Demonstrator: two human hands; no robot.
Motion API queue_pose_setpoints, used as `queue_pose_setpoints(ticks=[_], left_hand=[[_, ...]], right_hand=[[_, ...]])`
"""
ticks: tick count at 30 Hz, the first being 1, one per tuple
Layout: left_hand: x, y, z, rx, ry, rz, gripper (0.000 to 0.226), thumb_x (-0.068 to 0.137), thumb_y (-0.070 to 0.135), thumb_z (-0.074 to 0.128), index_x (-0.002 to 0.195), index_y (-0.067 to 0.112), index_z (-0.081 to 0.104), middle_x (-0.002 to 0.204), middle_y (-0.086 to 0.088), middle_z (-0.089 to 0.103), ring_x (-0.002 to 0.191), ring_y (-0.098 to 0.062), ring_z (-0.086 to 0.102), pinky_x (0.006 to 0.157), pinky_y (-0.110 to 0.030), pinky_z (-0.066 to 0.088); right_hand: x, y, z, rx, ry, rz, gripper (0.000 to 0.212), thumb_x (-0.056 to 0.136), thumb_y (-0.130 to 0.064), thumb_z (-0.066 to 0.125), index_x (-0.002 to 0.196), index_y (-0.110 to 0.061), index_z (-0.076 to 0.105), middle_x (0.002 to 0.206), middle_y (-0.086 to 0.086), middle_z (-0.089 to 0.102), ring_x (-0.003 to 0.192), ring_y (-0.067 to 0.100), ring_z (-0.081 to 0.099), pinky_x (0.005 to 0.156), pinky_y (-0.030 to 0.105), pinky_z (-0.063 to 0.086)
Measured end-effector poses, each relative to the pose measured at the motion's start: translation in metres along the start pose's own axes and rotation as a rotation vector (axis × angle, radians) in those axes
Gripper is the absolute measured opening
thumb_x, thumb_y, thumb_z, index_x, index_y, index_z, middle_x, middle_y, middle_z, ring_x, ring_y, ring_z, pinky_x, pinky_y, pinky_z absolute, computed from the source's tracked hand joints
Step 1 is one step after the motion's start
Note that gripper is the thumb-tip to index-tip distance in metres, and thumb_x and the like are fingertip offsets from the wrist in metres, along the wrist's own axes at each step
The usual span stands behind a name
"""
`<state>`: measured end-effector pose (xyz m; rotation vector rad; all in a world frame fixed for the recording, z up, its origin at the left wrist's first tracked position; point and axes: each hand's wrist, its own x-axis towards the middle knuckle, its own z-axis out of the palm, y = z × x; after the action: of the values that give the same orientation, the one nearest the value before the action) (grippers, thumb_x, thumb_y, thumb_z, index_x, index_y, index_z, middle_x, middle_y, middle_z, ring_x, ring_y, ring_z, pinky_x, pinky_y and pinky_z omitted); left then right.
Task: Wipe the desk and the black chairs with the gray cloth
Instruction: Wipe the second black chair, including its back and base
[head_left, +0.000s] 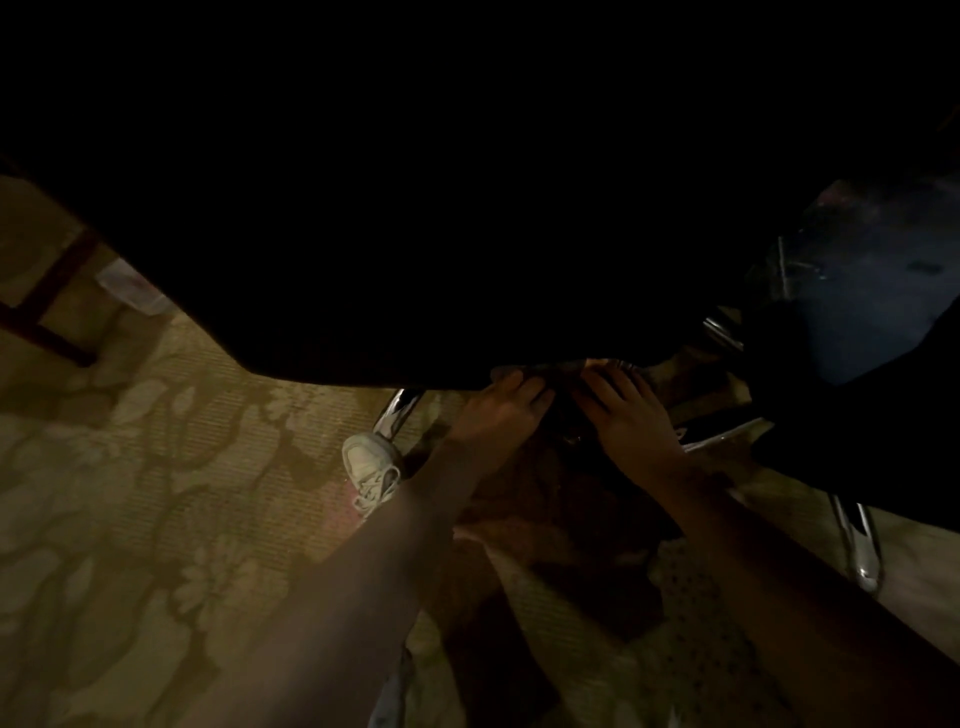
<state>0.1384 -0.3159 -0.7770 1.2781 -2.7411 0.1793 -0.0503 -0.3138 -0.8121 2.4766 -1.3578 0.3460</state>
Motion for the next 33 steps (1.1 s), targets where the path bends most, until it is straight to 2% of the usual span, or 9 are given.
queue_pose_setpoints(ticks=[3, 6, 9, 13, 17, 20, 24, 27, 33], left_hand=[[-0.009, 0.006, 0.016, -0.078, -0.387, -0.133, 0.044, 0.091, 0.009, 0.047, 0.135, 0.013, 0.045, 0.135, -0.009, 0.048, 0.124, -0.03, 0.045, 0.094, -0.038, 0.045], [-0.015, 0.008, 0.019, -0.139, -0.486, -0.179, 0.046, 0.093, 0.01, 0.043, 0.139, 0.011, 0.038, 0.137, -0.013, 0.046, 0.125, -0.034, 0.045, 0.097, -0.041, 0.043], [-0.012, 0.009, 0.009, -0.128, -0.48, -0.167, 0.048, 0.093, 0.009, 0.043, 0.14, 0.012, 0.036, 0.138, -0.013, 0.043, 0.125, -0.035, 0.044, 0.098, -0.043, 0.043], [-0.004, 0.014, -0.018, -0.051, -0.41, -0.154, 0.049, 0.094, 0.01, 0.041, 0.142, 0.014, 0.032, 0.145, -0.008, 0.036, 0.136, -0.027, 0.028, 0.102, -0.035, 0.036], [-0.004, 0.025, -0.054, 0.013, -0.339, -0.134, 0.047, 0.096, 0.014, 0.039, 0.143, 0.016, 0.032, 0.145, -0.004, 0.036, 0.136, -0.025, 0.026, 0.105, -0.035, 0.034], [-0.005, 0.034, -0.082, 0.054, -0.331, -0.122, 0.047, 0.096, 0.014, 0.04, 0.143, 0.015, 0.031, 0.143, -0.005, 0.036, 0.135, -0.026, 0.028, 0.105, -0.034, 0.033], [-0.015, 0.043, -0.124, 0.093, -0.291, -0.108, 0.048, 0.096, 0.013, 0.04, 0.143, 0.015, 0.031, 0.143, -0.005, 0.037, 0.133, -0.025, 0.03, 0.107, -0.034, 0.033], [-0.021, 0.05, -0.158, 0.155, -0.233, -0.089, 0.047, 0.096, 0.015, 0.039, 0.143, 0.016, 0.031, 0.143, -0.004, 0.037, 0.134, -0.025, 0.03, 0.107, -0.034, 0.028], [-0.019, 0.078, -0.22, 0.225, -0.143, -0.107, 0.051, 0.097, 0.011, 0.039, 0.146, 0.017, 0.026, 0.148, -0.002, 0.031, 0.137, -0.025, 0.025, 0.11, -0.036, 0.025]], right_hand=[[0.002, -0.022, -0.002, 0.062, -0.4, 0.097, 0.046, 0.084, -0.017, 0.061, 0.129, -0.014, 0.054, 0.135, 0.007, 0.049, 0.123, 0.031, 0.045, 0.088, 0.036, 0.048], [-0.001, -0.036, -0.006, 0.154, -0.59, 0.204, 0.056, 0.082, -0.01, 0.061, 0.136, -0.012, 0.045, 0.138, 0.01, 0.045, 0.125, 0.033, 0.042, 0.097, 0.038, 0.04], [-0.003, -0.038, -0.01, 0.146, -0.562, 0.258, 0.056, 0.056, -0.009, 0.081, 0.11, -0.006, 0.066, 0.109, 0.015, 0.064, 0.096, 0.037, 0.061, 0.075, 0.041, 0.052], [-0.003, -0.035, -0.036, 0.168, -0.541, 0.274, 0.054, 0.091, -0.009, 0.048, 0.143, -0.014, 0.034, 0.148, 0.008, 0.03, 0.13, 0.032, 0.034, 0.098, 0.038, 0.037], [0.001, -0.028, -0.074, 0.131, -0.454, 0.307, 0.054, 0.08, -0.025, 0.072, 0.129, -0.014, 0.053, 0.131, 0.01, 0.049, 0.114, 0.031, 0.052, 0.085, 0.037, 0.047], [0.0, -0.03, -0.104, 0.128, -0.514, 0.291, 0.046, 0.091, -0.025, 0.056, 0.135, -0.016, 0.045, 0.136, 0.007, 0.043, 0.124, 0.028, 0.041, 0.09, 0.035, 0.044], [-0.001, -0.033, -0.14, 0.091, -0.44, 0.277, 0.052, 0.049, -0.034, 0.089, 0.094, -0.015, 0.072, 0.095, 0.009, 0.066, 0.082, 0.031, 0.064, 0.06, 0.032, 0.053], [-0.001, -0.038, -0.184, 0.087, -0.434, 0.298, 0.045, 0.087, -0.029, 0.059, 0.13, -0.019, 0.051, 0.131, 0.007, 0.048, 0.12, 0.028, 0.046, 0.091, 0.033, 0.042], [-0.011, -0.026, -0.249, 0.029, -0.403, 0.312, 0.053, 0.091, -0.017, 0.047, 0.142, -0.02, 0.033, 0.141, 0.006, 0.036, 0.127, 0.027, 0.036, 0.1, 0.036, 0.035]])
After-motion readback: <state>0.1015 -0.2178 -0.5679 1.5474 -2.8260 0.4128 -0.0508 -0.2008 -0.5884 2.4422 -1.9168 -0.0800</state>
